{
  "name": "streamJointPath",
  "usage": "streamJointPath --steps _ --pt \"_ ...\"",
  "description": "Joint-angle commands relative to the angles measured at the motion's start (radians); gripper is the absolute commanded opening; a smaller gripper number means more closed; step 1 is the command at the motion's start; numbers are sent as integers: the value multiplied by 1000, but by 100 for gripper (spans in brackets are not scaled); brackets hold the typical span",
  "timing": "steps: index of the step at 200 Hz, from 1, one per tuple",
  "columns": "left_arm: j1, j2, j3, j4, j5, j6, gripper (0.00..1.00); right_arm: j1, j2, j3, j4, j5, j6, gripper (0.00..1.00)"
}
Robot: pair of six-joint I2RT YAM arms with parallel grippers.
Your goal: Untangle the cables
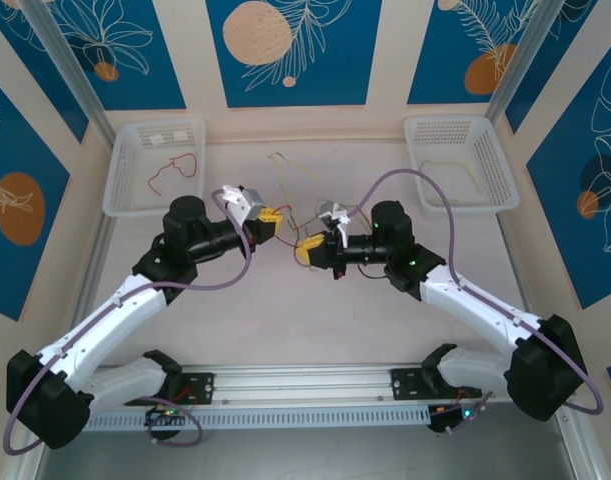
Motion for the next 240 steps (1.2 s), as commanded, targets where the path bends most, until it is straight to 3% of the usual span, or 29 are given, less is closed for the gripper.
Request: streamJointPath --steps 1,83,126,134,150,162,168,179,192,206,220,240 --pt "-8 -33 -20 -7 -63 37 0 -40 -59 -10 -39 182 1 0" --pt "-1 -124 -49 -47 -282 51 0 -193 -141 -7 -233 569 -12 0" --pt "15 -203 -79 -34 -489 24 0 -283 -196 -46 -240 707 43 0" --pt "26 -216 -88 -24 -487 19 0 -299 -211 -53 -241 709 50 0" --pt "55 -223 -88 -17 -353 21 0 -324 -243 -78 -194 594 62 0" --pt "55 -211 -78 -17 -303 15 0 -320 -254 -97 -113 385 40 0" --pt "56 -203 -72 -17 -291 10 0 -308 -254 -99 -85 299 32 7" --pt "55 -188 -62 -18 -281 1 0 -277 -251 -106 -30 164 16 34" --pt "55 -176 -56 -18 -271 -4 0 -221 -241 -120 25 56 -26 49" --pt "55 -174 -60 -1 -252 -14 0 -170 -203 -104 8 24 -75 60" --pt "55 -176 -65 13 -189 -13 0 -140 -147 -83 -16 43 -82 62" --pt "55 -164 -59 16 -141 -22 0 -120 -94 -71 2 -22 -68 64"
